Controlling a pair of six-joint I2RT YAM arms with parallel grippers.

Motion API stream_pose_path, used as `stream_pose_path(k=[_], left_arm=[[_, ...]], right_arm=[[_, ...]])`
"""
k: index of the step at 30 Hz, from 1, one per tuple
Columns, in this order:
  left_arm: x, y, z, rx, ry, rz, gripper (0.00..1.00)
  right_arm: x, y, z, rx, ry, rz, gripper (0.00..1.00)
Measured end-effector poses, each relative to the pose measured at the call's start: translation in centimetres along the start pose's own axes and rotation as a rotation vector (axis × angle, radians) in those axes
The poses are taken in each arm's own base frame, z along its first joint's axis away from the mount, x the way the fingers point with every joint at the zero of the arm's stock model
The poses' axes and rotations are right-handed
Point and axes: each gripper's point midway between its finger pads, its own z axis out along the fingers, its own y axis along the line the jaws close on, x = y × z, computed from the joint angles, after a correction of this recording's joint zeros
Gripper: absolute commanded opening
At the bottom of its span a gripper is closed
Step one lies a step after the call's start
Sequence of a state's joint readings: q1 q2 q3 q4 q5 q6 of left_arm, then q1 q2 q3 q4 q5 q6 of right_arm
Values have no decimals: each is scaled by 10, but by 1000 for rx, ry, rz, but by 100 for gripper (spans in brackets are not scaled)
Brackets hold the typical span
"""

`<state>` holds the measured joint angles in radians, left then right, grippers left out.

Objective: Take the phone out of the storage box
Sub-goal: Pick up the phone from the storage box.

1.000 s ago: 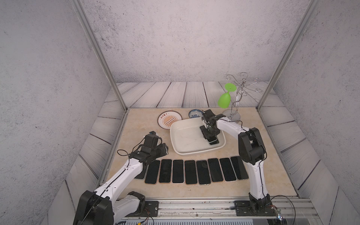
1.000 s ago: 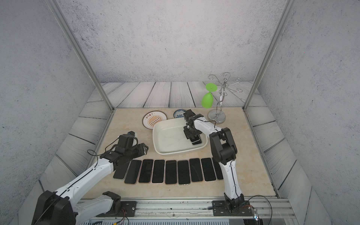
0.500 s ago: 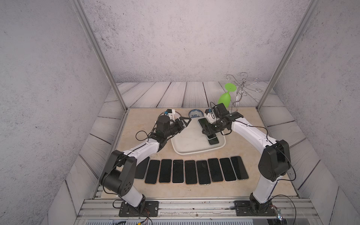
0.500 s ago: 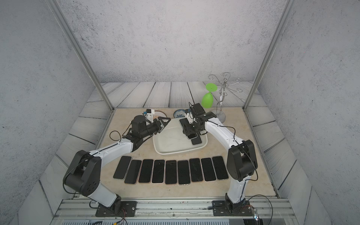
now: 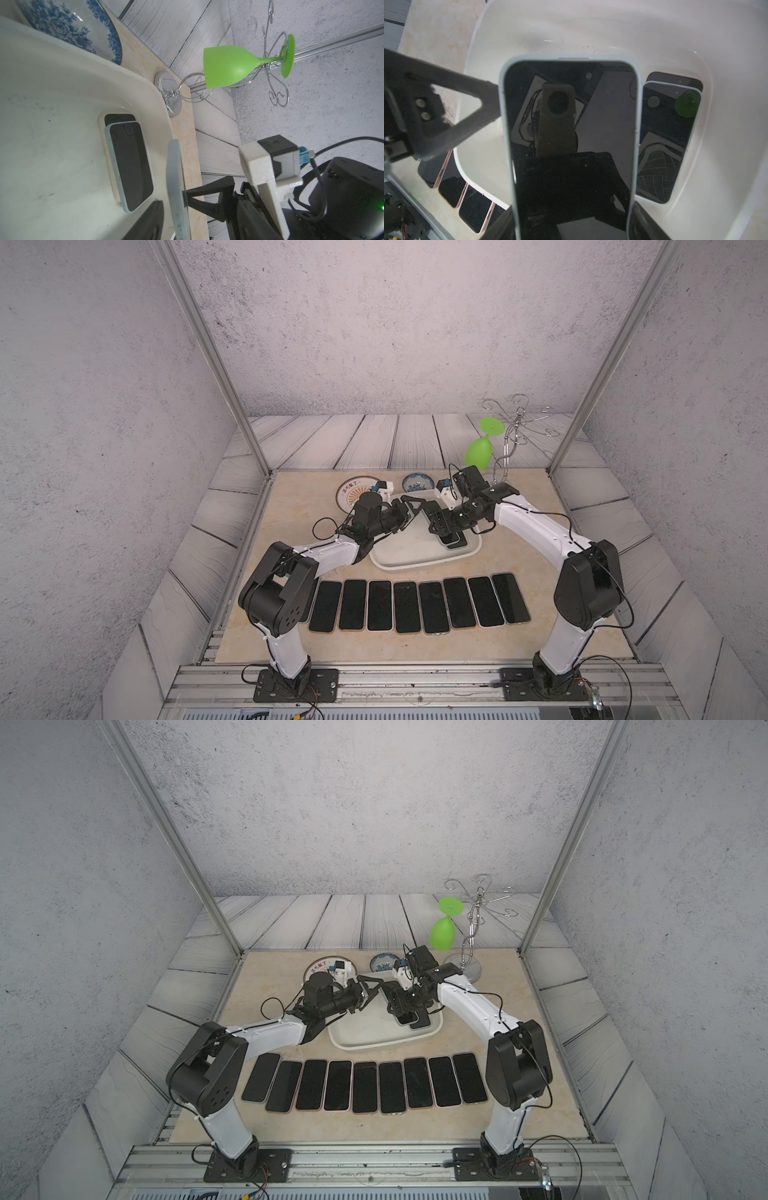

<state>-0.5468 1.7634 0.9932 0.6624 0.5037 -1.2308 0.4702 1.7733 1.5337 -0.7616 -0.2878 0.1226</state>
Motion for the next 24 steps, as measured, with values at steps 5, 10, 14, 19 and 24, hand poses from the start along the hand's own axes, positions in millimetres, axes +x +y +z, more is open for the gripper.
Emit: stream_pose_path(k=[5, 10, 14, 19, 24], left_arm=[[12, 1, 5, -3, 23, -11, 58], [27, 4, 18, -2, 57, -23, 26], [30, 13, 23, -14, 63, -47, 6], [30, 15, 18, -11, 83, -46, 3], [22, 10, 4, 63, 110, -13, 2]], right_arm=[[-1, 5, 0, -32, -2, 8, 32], [0, 12, 1, -70, 0, 26, 33], [3, 9, 0, -63, 2, 19, 60], [3, 11, -2, -113, 1, 4, 87], [-5, 24, -21, -404, -53, 75, 88]])
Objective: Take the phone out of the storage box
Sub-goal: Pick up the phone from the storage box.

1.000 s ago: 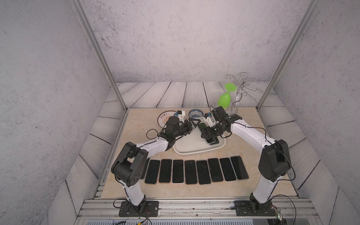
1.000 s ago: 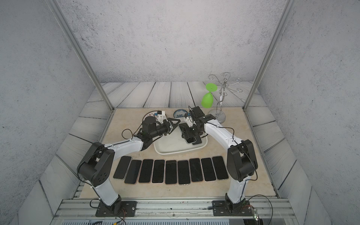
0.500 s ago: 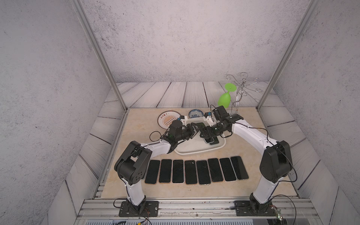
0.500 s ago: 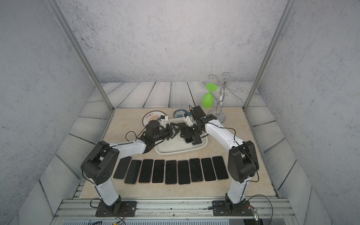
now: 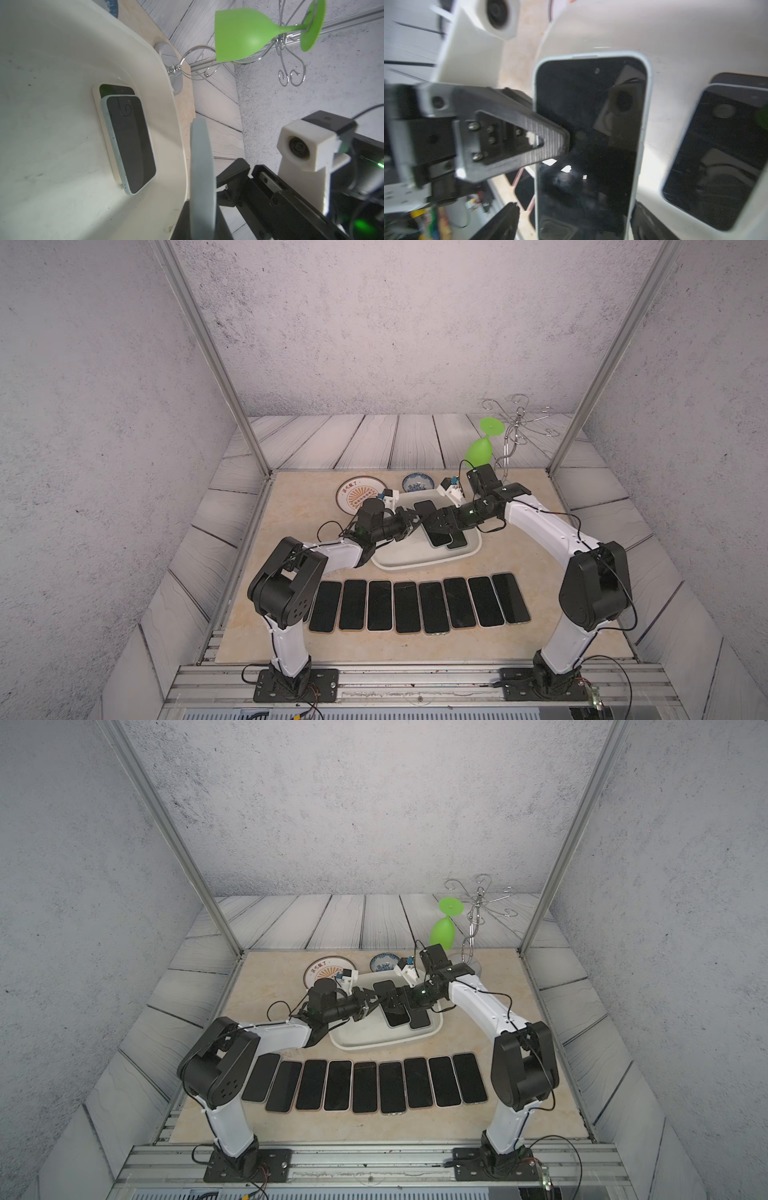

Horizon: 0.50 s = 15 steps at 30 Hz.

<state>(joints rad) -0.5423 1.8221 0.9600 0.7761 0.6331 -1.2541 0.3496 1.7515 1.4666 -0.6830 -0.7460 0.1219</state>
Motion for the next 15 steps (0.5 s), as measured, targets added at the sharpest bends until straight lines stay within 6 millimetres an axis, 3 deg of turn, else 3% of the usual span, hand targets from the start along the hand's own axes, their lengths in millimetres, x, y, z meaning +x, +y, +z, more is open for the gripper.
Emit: stream_pose_path(k=[2, 5, 7, 11, 13, 14, 15], left_arm=[[0, -6, -5, 35, 3, 20, 2], [3, -16, -11, 94, 9, 53, 1], [2, -27, -14, 140, 7, 77, 1], [3, -45, -17, 213, 9, 114, 1], [4, -54, -18, 249, 11, 128, 4], [4, -57, -18, 258, 14, 129, 15], [4, -60, -19, 272, 15, 134, 41]], right_arm=[[-4, 8, -5, -119, -26, 33, 87], [-11, 20, -11, -262, -53, 69, 75], [-15, 25, -10, -333, -64, 81, 58], [-13, 37, -5, -460, -49, 100, 38], [-11, 45, -5, -507, -38, 94, 22], [-10, 50, -7, -536, -35, 84, 15], [-11, 54, -10, -563, -34, 73, 10]])
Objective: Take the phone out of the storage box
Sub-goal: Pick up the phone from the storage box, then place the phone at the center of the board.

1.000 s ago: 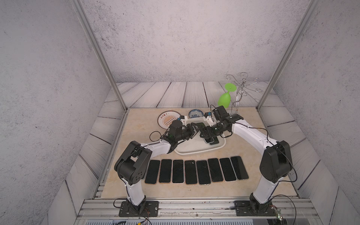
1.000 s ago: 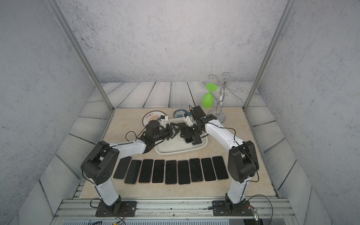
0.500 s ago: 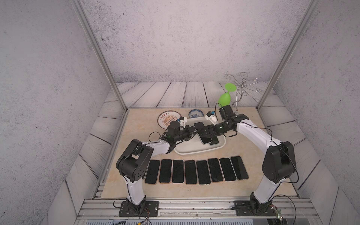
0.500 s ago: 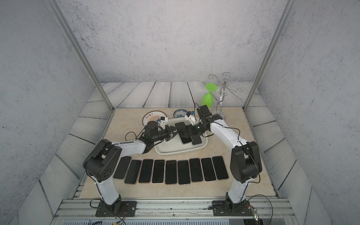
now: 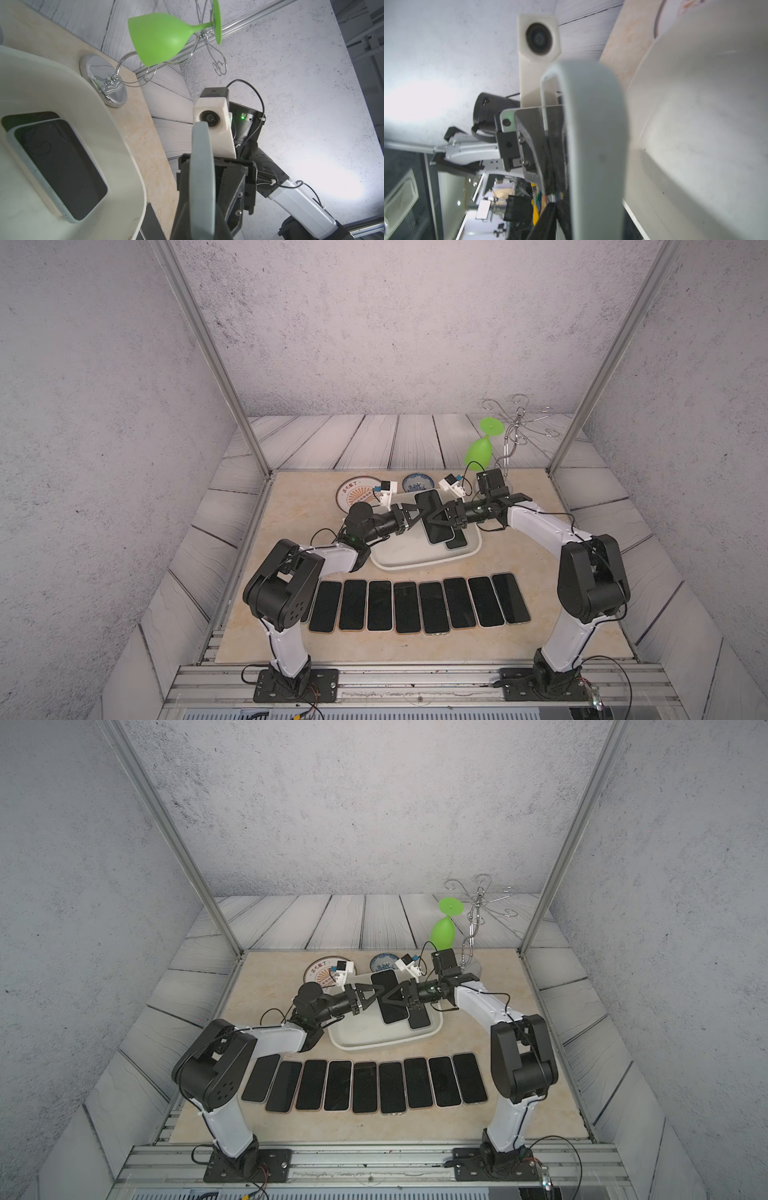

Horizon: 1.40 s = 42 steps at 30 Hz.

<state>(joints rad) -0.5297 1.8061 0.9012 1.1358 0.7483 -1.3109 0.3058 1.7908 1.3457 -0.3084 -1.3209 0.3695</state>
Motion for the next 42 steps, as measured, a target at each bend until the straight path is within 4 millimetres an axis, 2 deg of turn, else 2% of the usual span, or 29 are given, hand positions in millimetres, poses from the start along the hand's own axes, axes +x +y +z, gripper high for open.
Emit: stream_pose_path(k=[1, 2, 3, 6, 8, 11, 13, 15, 18, 20, 21, 27, 30, 42], left_arm=[[-2, -2, 0, 9, -5, 7, 58], [-5, -3, -1, 12, -10, 9, 72], [-8, -3, -2, 15, -17, 10, 98], [-34, 6, -22, -11, -77, 7, 98], [-60, 17, -50, -66, -143, -2, 98], [-87, 19, -93, -169, -209, -4, 98], [-86, 1, -104, -227, -187, 36, 98], [-77, -26, -105, -259, -144, 105, 98], [-64, -64, -110, -270, -101, 218, 98], [-58, -69, -114, -284, -88, 247, 98], [-54, -65, -116, -298, -79, 247, 98], [-29, -10, -121, -395, 10, 130, 98], [-21, 2, -124, -412, 30, 100, 98], [-15, 9, -126, -413, 36, 94, 98]], right_arm=[[0, 5, -1, -15, 1, -9, 6], [0, 7, -2, -15, 0, -5, 4], [-1, 9, -5, -13, -5, -3, 2], [-1, 11, -20, 32, -35, 20, 0], [-7, 0, -46, 137, -98, 57, 0], [-15, -38, -104, 400, -210, 140, 0], [-9, -70, -148, 582, -271, 220, 0], [6, -93, -181, 713, -300, 295, 0], [34, -118, -209, 874, -262, 393, 0], [46, -129, -209, 912, -213, 423, 0], [51, -136, -207, 916, -187, 436, 0], [77, -188, -189, 878, -54, 526, 0], [88, -206, -184, 864, -13, 561, 0], [86, -214, -176, 809, -32, 531, 0]])
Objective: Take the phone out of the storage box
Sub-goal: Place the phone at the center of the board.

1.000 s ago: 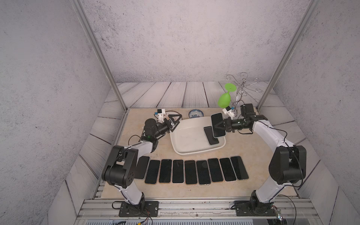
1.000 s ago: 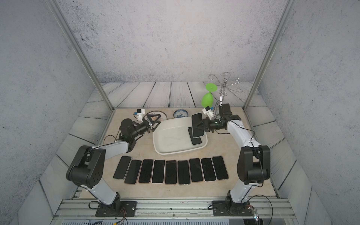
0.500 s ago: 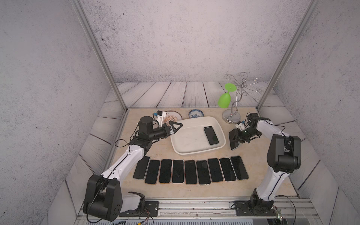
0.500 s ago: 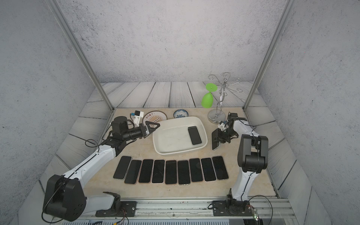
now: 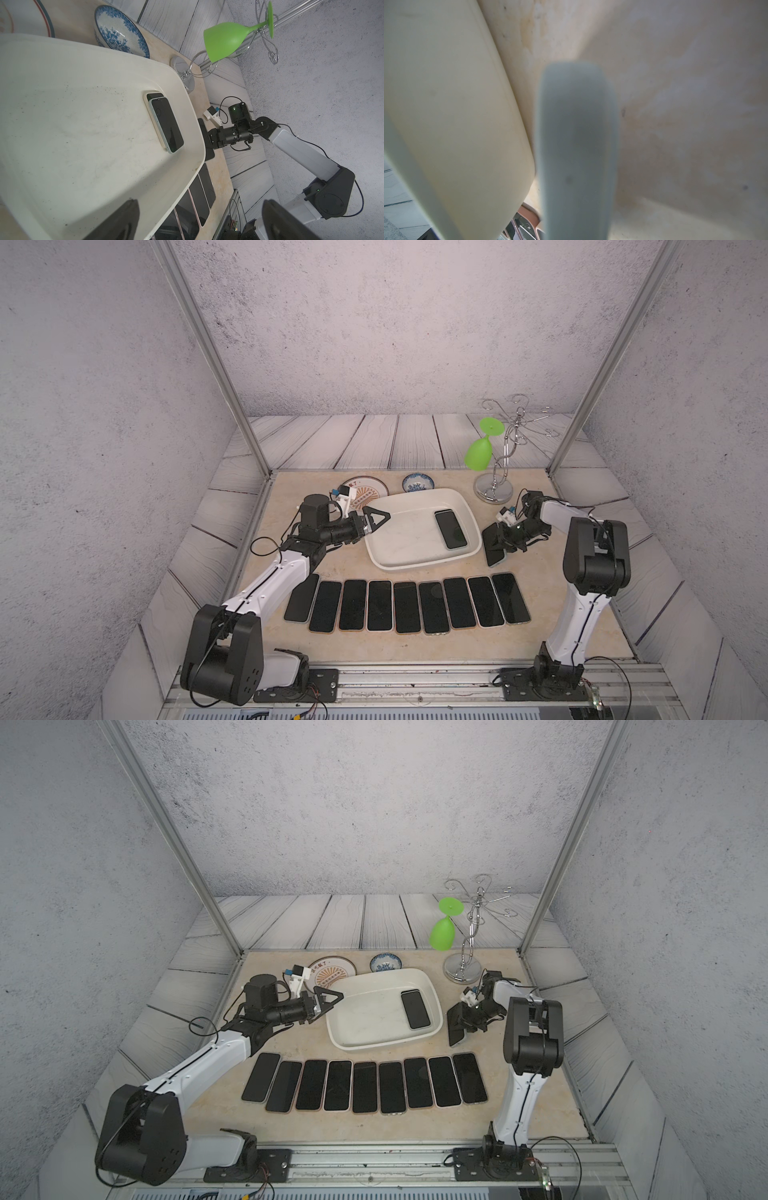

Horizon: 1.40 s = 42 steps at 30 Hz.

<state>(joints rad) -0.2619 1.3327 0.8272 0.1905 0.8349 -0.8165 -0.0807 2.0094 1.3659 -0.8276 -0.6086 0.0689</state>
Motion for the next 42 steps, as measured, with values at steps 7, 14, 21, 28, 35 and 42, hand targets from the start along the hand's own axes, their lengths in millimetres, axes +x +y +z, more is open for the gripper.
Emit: stream_pose_path(k=[7, 14, 21, 28, 35, 42], left_arm=[[8, 9, 1, -7, 6, -13, 98], [14, 16, 1, -15, 15, -37, 98], [15, 17, 1, -19, 14, -42, 98], [15, 18, 1, -23, 12, -43, 98], [17, 20, 3, -35, 11, -43, 98], [23, 18, 8, -35, 27, -40, 98]], right_arm=[[-1, 1, 2, -27, -2, -6, 20], [9, -10, 9, 14, 42, 35, 40], [7, -16, 4, 71, 46, 43, 42], [-4, -33, -12, 169, 15, 63, 45], [-32, -33, -34, 219, -67, 38, 62], [-33, -30, -35, 216, -77, 30, 66]])
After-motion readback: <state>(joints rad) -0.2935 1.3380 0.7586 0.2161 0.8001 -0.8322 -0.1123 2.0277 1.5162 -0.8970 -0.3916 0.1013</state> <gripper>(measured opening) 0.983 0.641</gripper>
